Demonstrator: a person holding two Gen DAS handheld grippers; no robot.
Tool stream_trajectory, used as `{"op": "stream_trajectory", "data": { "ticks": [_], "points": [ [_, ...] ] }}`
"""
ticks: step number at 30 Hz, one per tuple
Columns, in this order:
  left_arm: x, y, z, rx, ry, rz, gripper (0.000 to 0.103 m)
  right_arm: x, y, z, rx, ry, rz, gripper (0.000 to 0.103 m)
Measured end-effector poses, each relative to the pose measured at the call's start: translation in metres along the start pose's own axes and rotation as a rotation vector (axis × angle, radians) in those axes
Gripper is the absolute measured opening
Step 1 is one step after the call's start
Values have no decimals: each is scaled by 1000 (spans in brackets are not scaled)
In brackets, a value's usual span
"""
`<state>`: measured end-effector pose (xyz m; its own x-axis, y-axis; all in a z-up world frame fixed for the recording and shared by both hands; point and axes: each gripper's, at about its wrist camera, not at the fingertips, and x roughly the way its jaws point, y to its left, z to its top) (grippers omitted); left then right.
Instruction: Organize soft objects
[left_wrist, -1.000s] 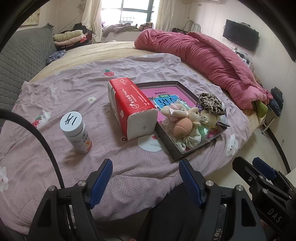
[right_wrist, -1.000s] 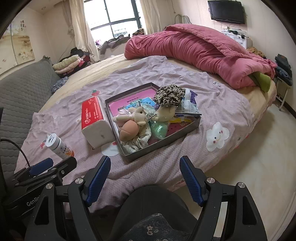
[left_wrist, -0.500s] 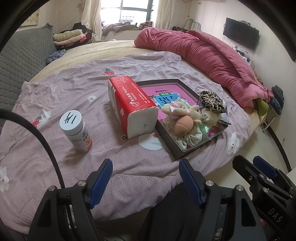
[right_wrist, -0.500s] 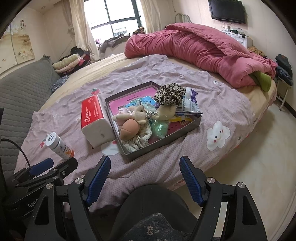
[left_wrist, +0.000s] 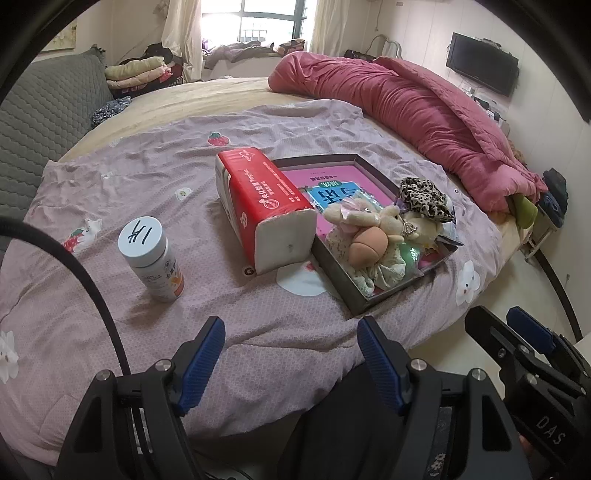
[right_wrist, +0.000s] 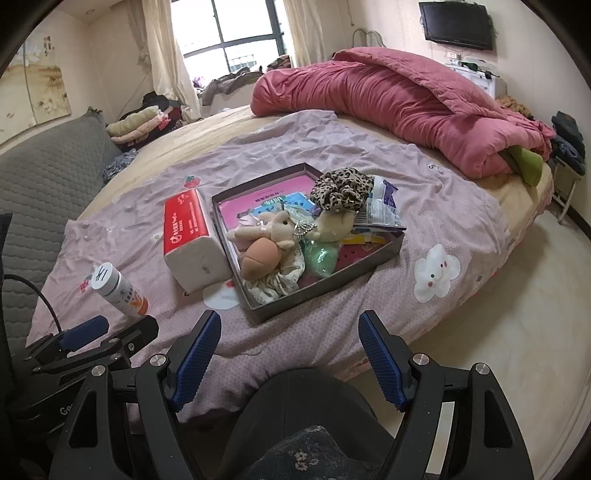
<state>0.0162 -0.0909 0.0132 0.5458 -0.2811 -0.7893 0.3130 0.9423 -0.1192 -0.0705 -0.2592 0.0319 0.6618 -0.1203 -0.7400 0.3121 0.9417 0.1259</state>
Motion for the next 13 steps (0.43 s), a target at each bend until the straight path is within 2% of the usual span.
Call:
{"op": "stream_trajectory", "data": {
  "ticks": [5,13],
  "points": [
    [1,2,1,-5,3,2,74,-1,10,4,-30,-27,3,78],
    [6,26,2,-58,17,-17,74,0,35,15,-93,-80,-13,78]
  ]
}}
